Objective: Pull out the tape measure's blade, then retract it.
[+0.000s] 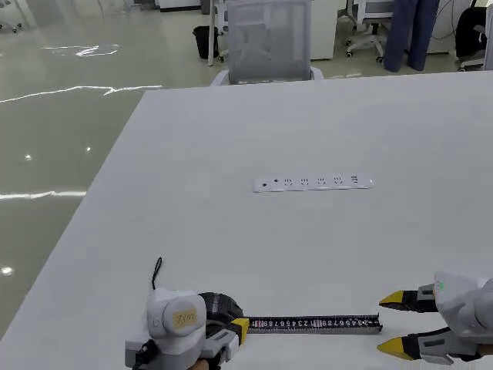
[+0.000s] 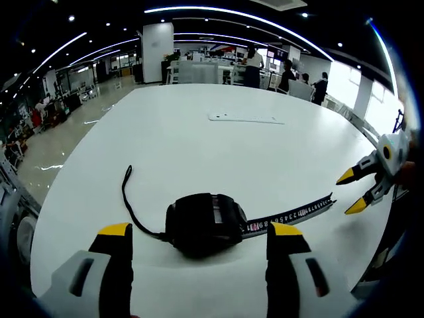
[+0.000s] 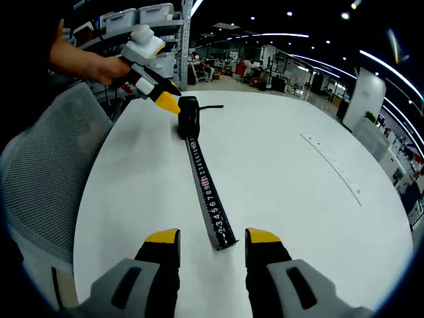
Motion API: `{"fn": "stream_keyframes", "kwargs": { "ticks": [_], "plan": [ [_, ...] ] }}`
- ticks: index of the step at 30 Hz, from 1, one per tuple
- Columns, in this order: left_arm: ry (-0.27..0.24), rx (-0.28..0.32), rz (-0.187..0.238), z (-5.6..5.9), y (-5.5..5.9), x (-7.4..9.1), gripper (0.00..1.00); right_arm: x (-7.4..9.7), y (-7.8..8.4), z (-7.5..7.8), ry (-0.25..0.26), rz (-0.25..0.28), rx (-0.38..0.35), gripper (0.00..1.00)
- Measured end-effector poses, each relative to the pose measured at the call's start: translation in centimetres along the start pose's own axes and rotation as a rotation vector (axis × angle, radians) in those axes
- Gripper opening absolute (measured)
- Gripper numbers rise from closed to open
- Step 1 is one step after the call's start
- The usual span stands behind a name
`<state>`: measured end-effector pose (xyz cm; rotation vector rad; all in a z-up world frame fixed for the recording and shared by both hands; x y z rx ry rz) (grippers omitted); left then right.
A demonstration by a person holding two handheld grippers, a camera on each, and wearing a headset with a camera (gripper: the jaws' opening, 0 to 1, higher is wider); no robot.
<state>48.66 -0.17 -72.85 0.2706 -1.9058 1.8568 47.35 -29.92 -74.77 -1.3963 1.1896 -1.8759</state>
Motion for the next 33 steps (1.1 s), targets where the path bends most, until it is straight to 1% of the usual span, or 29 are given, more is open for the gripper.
{"fn": "stream_keyframes", "kwargs": {
  "ticks": [3, 6, 8, 15, 22, 27, 33],
  "plan": [
    [-0.012, 0.002, 0.003, 0.1, 0.1, -0.2, 0.79, -0.2, 0.3, 0.3, -0.029, -0.014, 0.016, 0.37],
    [-0.027, 0.000, 0.007, 0.1, 0.2, -0.3, 0.78, -0.3, 0.5, 0.7, -0.039, -0.025, 0.020, 0.36],
    [-0.033, 0.014, 0.013, 0.2, 0.2, -0.4, 0.78, -0.3, 0.6, 0.8, -0.047, -0.029, 0.022, 0.36],
    [-0.048, 0.033, 0.020, 0.5, 0.4, -0.7, 0.76, -0.5, 1.3, 1.2, -0.075, -0.052, 0.028, 0.33],
    [-0.069, 0.031, 0.023, 0.5, 0.6, -1.1, 0.75, -1.1, 1.9, 1.2, -0.114, -0.074, 0.042, 0.28],
    [-0.084, 0.031, 0.033, 0.5, 0.5, -1.4, 0.74, -1.5, 1.9, 1.2, -0.135, -0.082, 0.056, 0.24],
    [-0.097, 0.040, 0.025, 0.6, 0.8, -1.7, 0.74, -1.9, 2.5, 1.4, -0.157, -0.097, 0.067, 0.23]
  ]
}}
Point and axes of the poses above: the centre of the closed fingertips' face, and the gripper's own axes: x roughly backward along the fingers, z roughly to its right, y roughly out of its underside, the point moved 4 cm from there along x, roughly backward along the fingers, and after that the axes turned 15 degrees about z, right-handed, at the moved point
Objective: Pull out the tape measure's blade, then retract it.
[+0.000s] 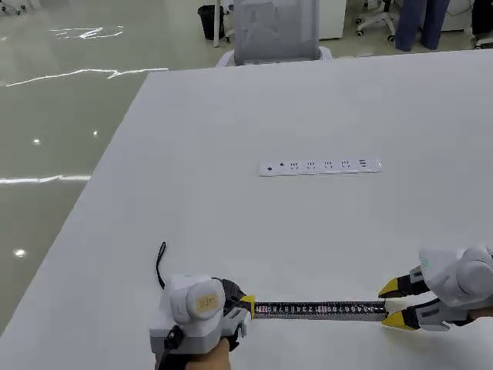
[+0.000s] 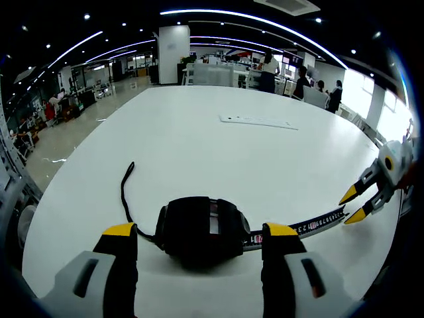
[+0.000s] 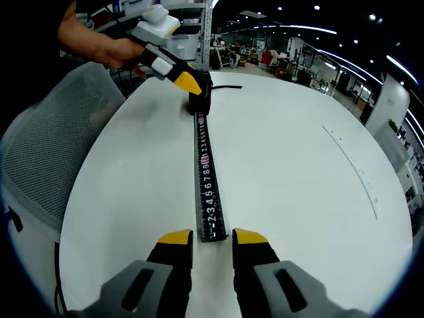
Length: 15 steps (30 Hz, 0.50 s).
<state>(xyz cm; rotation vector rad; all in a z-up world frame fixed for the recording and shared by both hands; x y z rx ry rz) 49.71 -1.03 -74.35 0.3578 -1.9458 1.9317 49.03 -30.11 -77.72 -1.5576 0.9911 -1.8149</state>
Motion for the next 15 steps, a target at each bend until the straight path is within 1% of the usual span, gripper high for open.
{"fn": "stream_keyframes", "kwargs": {
  "ticks": [5, 10, 15],
  "plan": [
    [-0.014, 0.005, 0.001, 0.09, 0.10, -0.30, 0.73, -0.27, 0.26, 0.01, -0.019, -0.004, 0.013, 0.20],
    [-0.028, 0.018, 0.007, 0.24, 0.02, -0.62, 0.73, -0.48, 0.32, 0.10, -0.027, -0.001, 0.028, 0.16],
    [-0.047, 0.023, 0.014, 0.30, -0.07, -0.82, 0.72, -0.52, 0.38, 0.02, -0.038, 0.003, 0.036, 0.16]
  ]
}}
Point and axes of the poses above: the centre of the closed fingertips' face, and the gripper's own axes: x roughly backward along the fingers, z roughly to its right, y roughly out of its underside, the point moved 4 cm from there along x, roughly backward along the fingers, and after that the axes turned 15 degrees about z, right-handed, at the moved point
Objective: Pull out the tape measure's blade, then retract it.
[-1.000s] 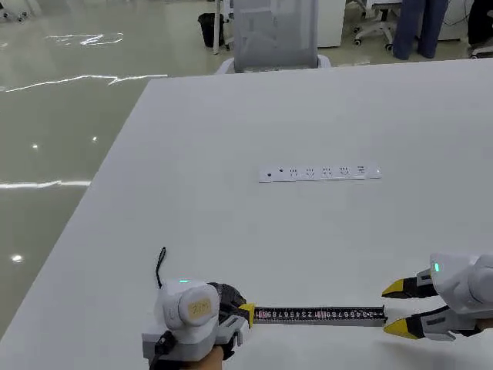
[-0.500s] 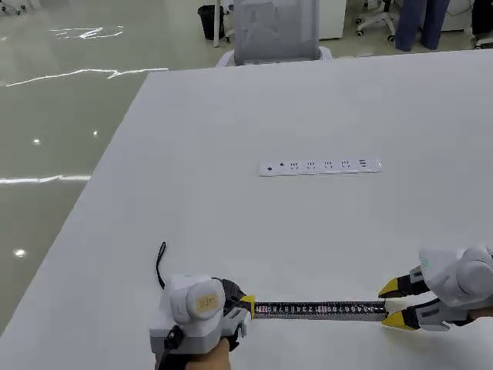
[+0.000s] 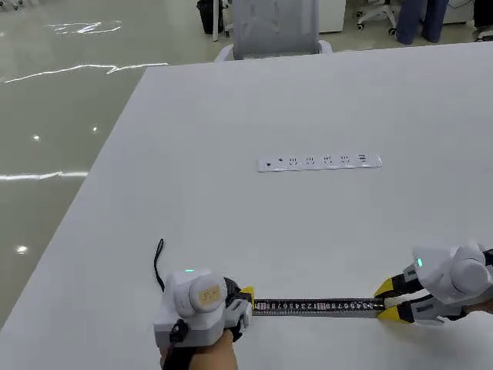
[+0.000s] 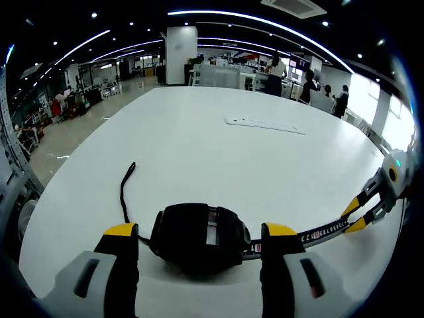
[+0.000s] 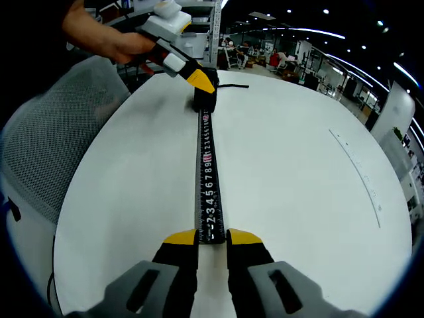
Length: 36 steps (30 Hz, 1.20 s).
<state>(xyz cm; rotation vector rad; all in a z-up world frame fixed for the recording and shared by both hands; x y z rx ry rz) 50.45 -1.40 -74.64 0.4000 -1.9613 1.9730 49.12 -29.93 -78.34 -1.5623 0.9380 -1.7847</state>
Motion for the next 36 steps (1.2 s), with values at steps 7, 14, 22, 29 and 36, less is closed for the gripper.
{"fn": "stream_keyframes", "kwargs": {
  "ticks": [7, 14, 22, 29, 36],
  "plan": [
    [-0.015, -0.002, 0.004, -0.09, -0.06, -0.12, 0.70, -0.04, 0.01, 0.09, -0.009, -0.001, 0.015, 0.14],
    [-0.023, -0.007, 0.004, -0.13, 0.16, -0.05, 0.66, -0.06, 0.10, 0.12, -0.006, -0.003, 0.004, 0.15],
    [-0.027, -0.022, -0.007, -0.13, 0.57, -0.26, 0.64, -0.13, 0.04, 0.13, -0.004, -0.005, 0.008, 0.15],
    [-0.026, -0.008, -0.015, -0.05, 0.65, -0.47, 0.62, -0.14, 0.01, 0.17, -0.002, -0.005, 0.007, 0.15],
    [-0.028, -0.006, -0.016, -0.04, 0.73, -0.45, 0.61, -0.14, -0.05, 0.17, -0.001, -0.006, 0.009, 0.15]
  ]
}}
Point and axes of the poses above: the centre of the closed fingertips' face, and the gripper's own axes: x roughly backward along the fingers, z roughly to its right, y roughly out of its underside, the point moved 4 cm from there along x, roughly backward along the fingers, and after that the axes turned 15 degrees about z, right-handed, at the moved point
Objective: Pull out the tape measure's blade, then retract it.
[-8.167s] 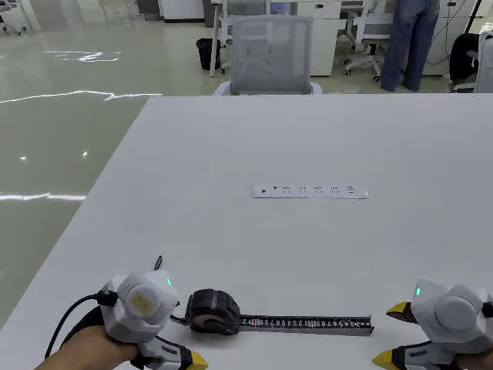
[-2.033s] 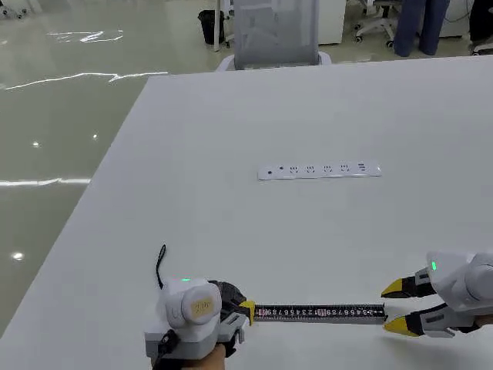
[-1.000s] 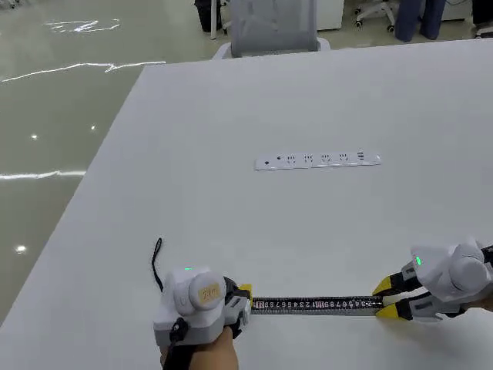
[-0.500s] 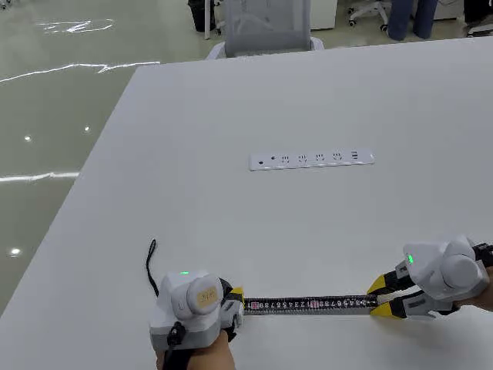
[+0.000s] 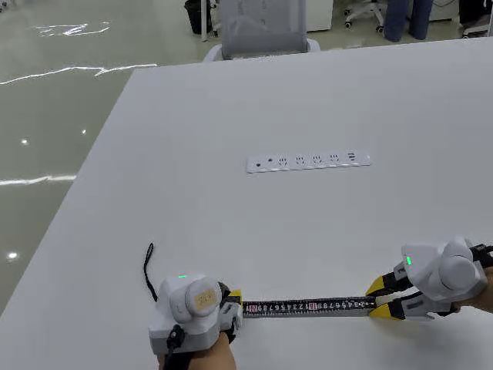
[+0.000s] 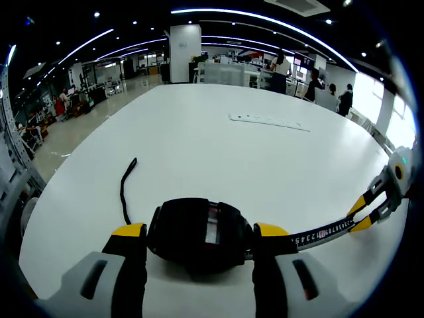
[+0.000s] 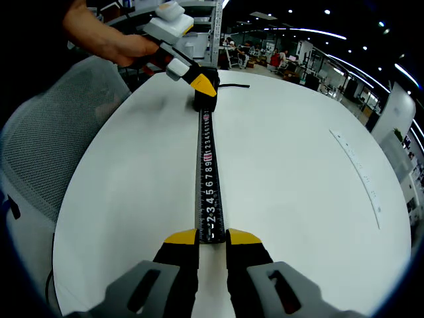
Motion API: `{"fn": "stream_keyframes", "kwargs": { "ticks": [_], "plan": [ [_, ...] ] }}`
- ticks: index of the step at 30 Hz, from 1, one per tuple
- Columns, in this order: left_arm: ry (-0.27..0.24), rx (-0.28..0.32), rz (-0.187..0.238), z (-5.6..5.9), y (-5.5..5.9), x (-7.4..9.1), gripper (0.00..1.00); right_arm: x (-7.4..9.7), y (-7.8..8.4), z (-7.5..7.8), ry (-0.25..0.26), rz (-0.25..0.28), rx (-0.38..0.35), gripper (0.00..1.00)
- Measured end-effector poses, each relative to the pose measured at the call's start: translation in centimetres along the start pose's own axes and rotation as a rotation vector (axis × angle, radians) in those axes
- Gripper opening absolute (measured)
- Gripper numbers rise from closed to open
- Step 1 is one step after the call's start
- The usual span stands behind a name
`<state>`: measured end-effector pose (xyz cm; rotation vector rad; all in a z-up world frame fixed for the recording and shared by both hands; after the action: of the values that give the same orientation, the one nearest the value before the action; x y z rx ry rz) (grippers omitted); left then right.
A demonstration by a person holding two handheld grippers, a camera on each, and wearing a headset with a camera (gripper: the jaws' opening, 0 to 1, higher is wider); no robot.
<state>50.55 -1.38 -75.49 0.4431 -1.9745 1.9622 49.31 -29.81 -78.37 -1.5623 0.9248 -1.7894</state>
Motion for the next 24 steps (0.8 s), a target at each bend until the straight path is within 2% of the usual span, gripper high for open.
{"fn": "stream_keyframes", "kwargs": {
  "ticks": [24],
  "plan": [
    [-0.005, 0.005, -0.017, -0.15, 0.04, 0.12, 0.57, -0.21, -0.20, 0.16, 0.006, 0.001, 0.009, 0.14]
  ]
}}
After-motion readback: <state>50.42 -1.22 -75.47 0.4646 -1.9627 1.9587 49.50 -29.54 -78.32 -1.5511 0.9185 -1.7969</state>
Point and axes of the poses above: the centre of the closed fingertips' face, and the gripper's own axes: x roughly backward along the fingers, z roughly to its right, y roughly out of its underside, the point moved 4 cm from there along x, roughly backward along the fingers, and after that the axes turned 15 degrees about z, right-handed, at the moved point
